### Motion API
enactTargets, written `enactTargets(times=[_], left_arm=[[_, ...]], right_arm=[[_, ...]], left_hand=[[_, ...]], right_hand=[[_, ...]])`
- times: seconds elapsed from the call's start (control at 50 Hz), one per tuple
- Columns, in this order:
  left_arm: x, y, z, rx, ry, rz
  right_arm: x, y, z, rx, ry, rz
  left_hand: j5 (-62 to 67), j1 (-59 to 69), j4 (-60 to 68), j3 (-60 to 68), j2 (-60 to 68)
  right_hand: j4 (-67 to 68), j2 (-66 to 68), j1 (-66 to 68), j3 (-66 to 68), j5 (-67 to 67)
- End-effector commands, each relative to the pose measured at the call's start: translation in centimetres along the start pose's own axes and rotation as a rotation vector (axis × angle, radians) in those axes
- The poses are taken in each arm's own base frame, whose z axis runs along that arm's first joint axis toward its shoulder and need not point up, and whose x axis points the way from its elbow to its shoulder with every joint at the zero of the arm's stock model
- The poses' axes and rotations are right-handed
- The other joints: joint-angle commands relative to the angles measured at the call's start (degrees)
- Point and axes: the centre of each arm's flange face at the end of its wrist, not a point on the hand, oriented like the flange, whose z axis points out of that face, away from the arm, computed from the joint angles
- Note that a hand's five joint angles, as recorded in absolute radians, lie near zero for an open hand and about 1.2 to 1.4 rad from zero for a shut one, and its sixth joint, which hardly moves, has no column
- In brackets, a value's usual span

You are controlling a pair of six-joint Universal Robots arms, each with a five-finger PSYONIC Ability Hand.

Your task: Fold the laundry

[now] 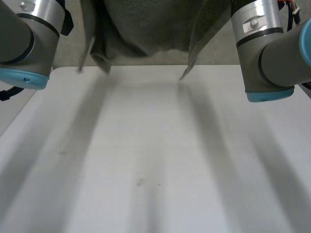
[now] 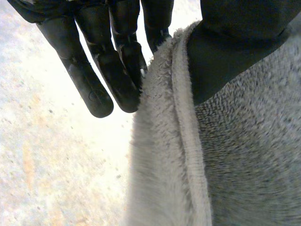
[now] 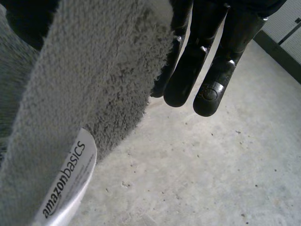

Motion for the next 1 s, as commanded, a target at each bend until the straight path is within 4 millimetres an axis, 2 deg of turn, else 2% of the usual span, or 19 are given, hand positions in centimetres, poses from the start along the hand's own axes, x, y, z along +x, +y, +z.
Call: enactTargets(times=[0.02,0.04,0.06,0.08,0.14,0.16,0.18,0.2,0.24,0.36,0.48,0.54,0.56,0.58,0.6,0.62,0.72,0.86,1.0], left_arm=[[0.8,8.1,-7.9,-0.333,-0.015,-0.02],[0.8,8.2,-8.0,-0.334,-0.015,-0.02],[0.9,9.9,-9.7,-0.404,-0.017,-0.006],[0.9,9.9,-9.7,-0.405,-0.017,-0.006],[1.0,15.5,-15.0,-0.626,0.006,0.073],[1.0,15.5,-15.1,-0.627,0.007,0.073],[1.1,16.8,-16.5,-0.684,0.019,0.103],[1.1,16.9,-16.5,-0.685,0.019,0.103],[1.3,18.6,-19.0,-0.775,0.046,0.146],[1.6,19.5,-21.5,-0.853,0.073,0.176],[1.5,19.3,-21.4,-0.848,0.069,0.181],[1.4,19.1,-21.1,-0.836,0.063,0.182],[1.3,19.1,-21.1,-0.835,0.062,0.182],[1.3,19.1,-21.1,-0.835,0.062,0.182],[1.3,19.1,-21.0,-0.832,0.059,0.182],[1.3,19.1,-21.0,-0.832,0.056,0.182],[1.3,19.2,-20.9,-0.816,0.053,0.175],[1.0,19.5,-20.1,-0.751,0.04,0.192],[-0.7,19.4,-19.7,-0.743,-0.038,0.223]], right_arm=[[-4.9,3.4,-6.8,-0.224,-0.311,0.066],[-4.9,3.4,-6.9,-0.225,-0.312,0.066],[-6.0,4.3,-8.7,-0.291,-0.372,0.082],[-6.0,4.3,-8.7,-0.292,-0.373,0.082],[-8.2,6.4,-13.7,-0.495,-0.52,0.118],[-8.2,6.4,-13.7,-0.496,-0.521,0.118],[-8.4,6.7,-14.7,-0.543,-0.552,0.127],[-8.4,6.7,-14.7,-0.544,-0.552,0.127],[-8.4,7.0,-16.5,-0.641,-0.607,0.142],[-7.9,6.1,-18.8,-0.761,-0.679,0.172],[-7.4,5.0,-20.0,-0.791,-0.7,0.186],[-7.3,4.7,-20.8,-0.806,-0.711,0.192],[-7.3,4.6,-21.2,-0.813,-0.717,0.195],[-7.3,4.6,-21.2,-0.813,-0.717,0.195],[-7.3,4.4,-21.6,-0.82,-0.723,0.199],[-7.1,4.2,-21.8,-0.826,-0.721,0.204],[-5.8,3.2,-21.4,-0.827,-0.665,0.256],[-4.1,3.7,-20.4,-0.856,-0.567,0.325],[-3.2,3.9,-19.8,-0.851,-0.53,0.326]], left_hand=[[11.41,13.3,10.3,10.38,10.29],[11.41,13.3,10.3,10.38,10.29],[11.41,13.3,10.3,10.38,10.29],[11.41,13.3,10.3,10.38,10.29],[11.41,13.3,10.3,10.38,10.29],[11.41,13.3,10.3,10.38,10.29],[11.1,12.99,9.99,10.07,9.98],[11.1,12.98,9.98,10.06,9.98],[9.59,11.47,8.47,8.55,8.47],[3.88,5.76,2.77,2.84,2.76],[2.35,4.24,1.24,1.32,1.23],[-6.56,-4.68,-7.68,-7.6,-7.68],[-16.55,-14.67,-17.67,-17.59,-17.67],[-16.65,-14.77,-17.77,-17.69,-17.77],[-26.15,-24.26,-27.26,-27.18,-27.27],[-28.91,-27.02,-30.02,-29.94,-30.03],[-28.93,-27.05,-30.05,-29.97,-30.05],[-28.6,-26.71,-29.71,-29.64,-29.72],[-28.43,-26.55,-29.54,-29.47,-29.55]], right_hand=[[11.68,12.82,24.9,11.73,13.7],[11.68,12.82,24.9,11.73,13.7],[11.68,12.82,24.9,11.73,13.7],[11.68,12.82,24.9,11.73,13.7],[11.68,12.82,24.9,11.73,13.7],[11.68,12.82,24.9,11.73,13.7],[11.68,12.82,24.9,11.73,13.7],[11.68,12.82,24.9,11.73,13.7],[11.68,12.82,24.9,11.73,13.7],[11.68,12.82,24.9,11.73,13.7],[11.68,12.82,24.9,11.73,13.7],[11.68,12.82,24.9,11.73,13.7],[11.68,12.82,24.9,11.73,13.7],[11.68,12.82,24.9,11.73,13.7],[11.68,12.82,24.9,11.73,13.7],[11.68,12.82,24.9,11.73,13.7],[11.68,12.82,24.9,11.73,13.7],[11.68,12.82,24.9,11.73,13.7],[11.68,12.82,24.9,11.73,13.7]])
